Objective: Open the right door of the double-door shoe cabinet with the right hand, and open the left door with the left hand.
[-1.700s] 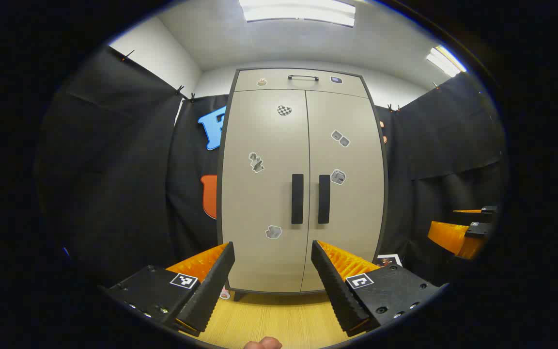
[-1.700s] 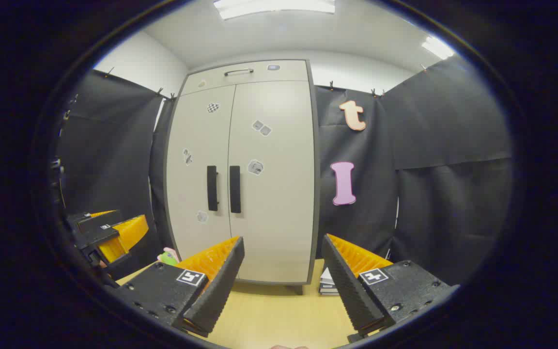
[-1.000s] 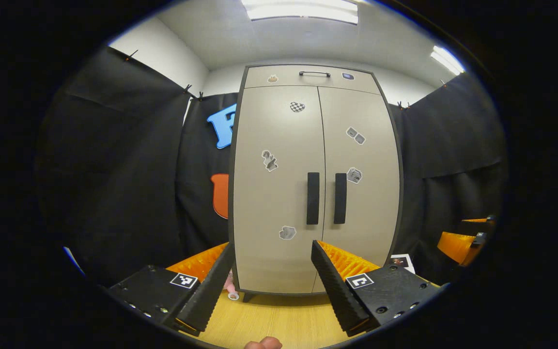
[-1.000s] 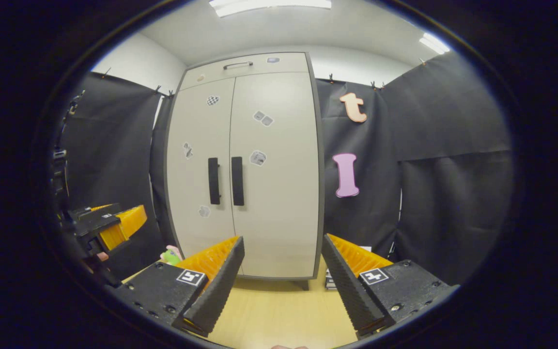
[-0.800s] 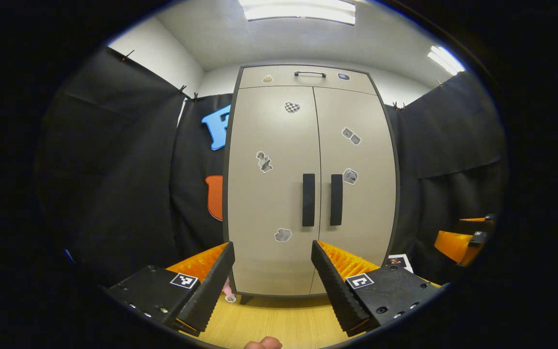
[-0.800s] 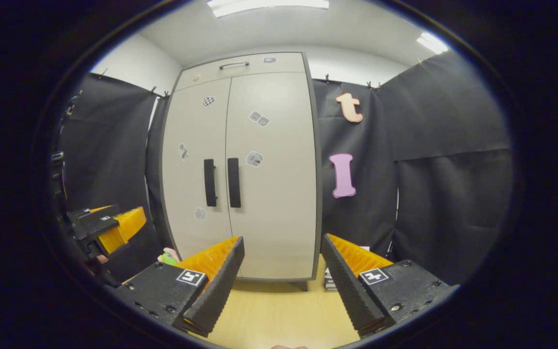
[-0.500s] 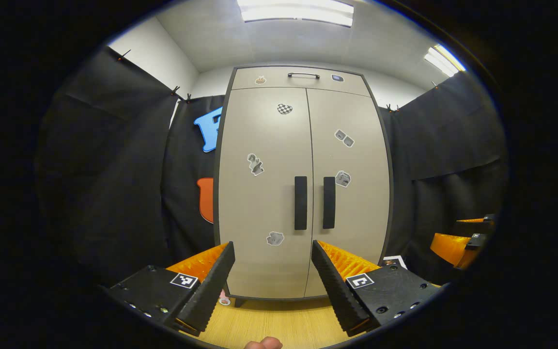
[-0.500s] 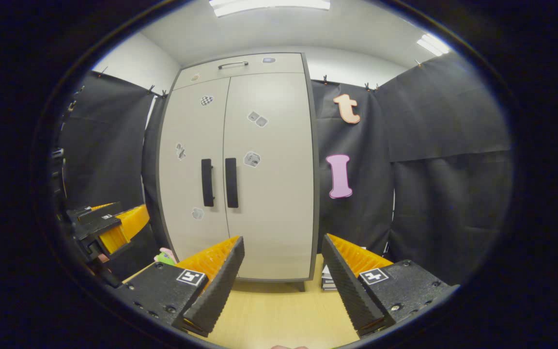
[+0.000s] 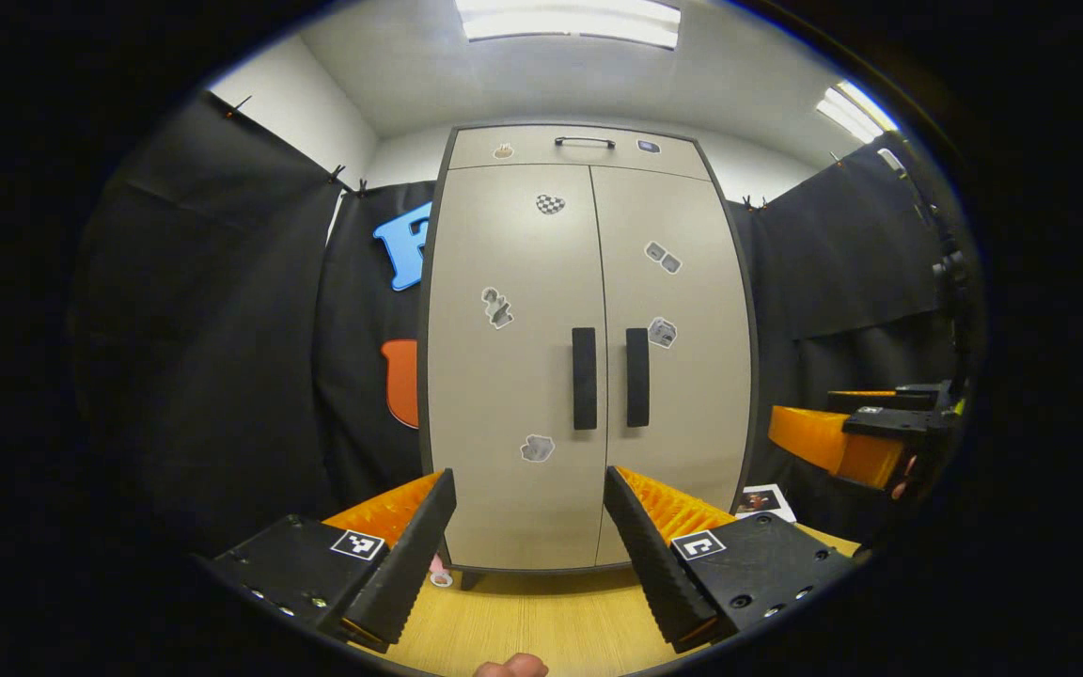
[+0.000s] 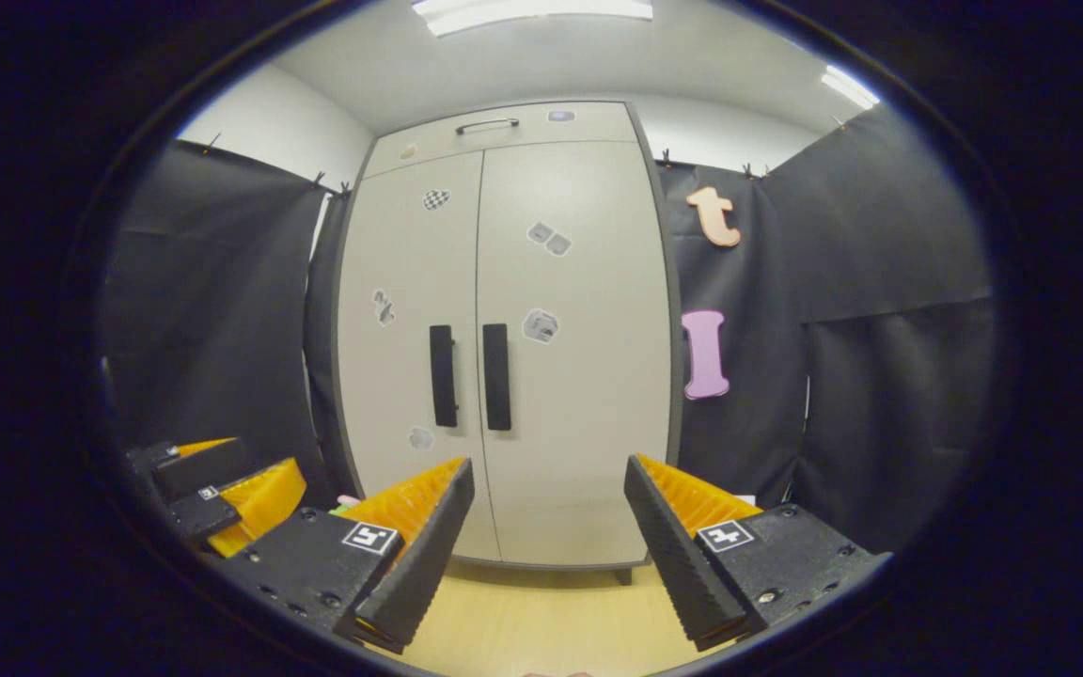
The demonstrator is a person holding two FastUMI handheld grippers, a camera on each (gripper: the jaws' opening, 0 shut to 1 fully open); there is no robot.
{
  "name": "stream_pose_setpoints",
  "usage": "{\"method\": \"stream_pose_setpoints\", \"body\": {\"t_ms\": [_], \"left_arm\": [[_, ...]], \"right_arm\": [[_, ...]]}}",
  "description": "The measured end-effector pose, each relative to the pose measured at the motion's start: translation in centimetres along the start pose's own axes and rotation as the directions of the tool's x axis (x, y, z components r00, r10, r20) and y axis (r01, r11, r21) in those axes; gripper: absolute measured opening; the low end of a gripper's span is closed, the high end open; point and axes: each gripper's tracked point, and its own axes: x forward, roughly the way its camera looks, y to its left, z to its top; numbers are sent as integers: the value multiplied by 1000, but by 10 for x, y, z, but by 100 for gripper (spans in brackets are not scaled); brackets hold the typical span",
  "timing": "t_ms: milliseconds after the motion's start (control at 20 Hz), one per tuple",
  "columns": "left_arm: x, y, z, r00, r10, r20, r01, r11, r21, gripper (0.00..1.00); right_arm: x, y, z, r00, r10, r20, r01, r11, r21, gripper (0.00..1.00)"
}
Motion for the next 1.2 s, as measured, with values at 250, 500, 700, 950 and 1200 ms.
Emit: {"method": "stream_pose_setpoints", "body": {"t_ms": [250,500,700,950,1200], "left_arm": [[-6,9,-3,1000,11,6,-11,1000,25,95],[-13,12,-14,1000,9,-11,-8,1000,18,95],[-13,17,-23,999,15,-30,-15,1000,15,95],[-10,35,-32,998,50,-43,-49,999,22,95],[0,46,-39,996,69,-61,-69,998,11,95]], "right_arm": [[73,24,25,1000,17,18,-17,1000,-18,96],[138,43,27,1000,9,-8,-9,999,-31,100],[181,44,24,999,-20,-37,20,1000,4,96],[213,40,19,998,-48,-51,49,998,32,93],[220,40,22,997,-66,-34,65,998,-7,82]]}}
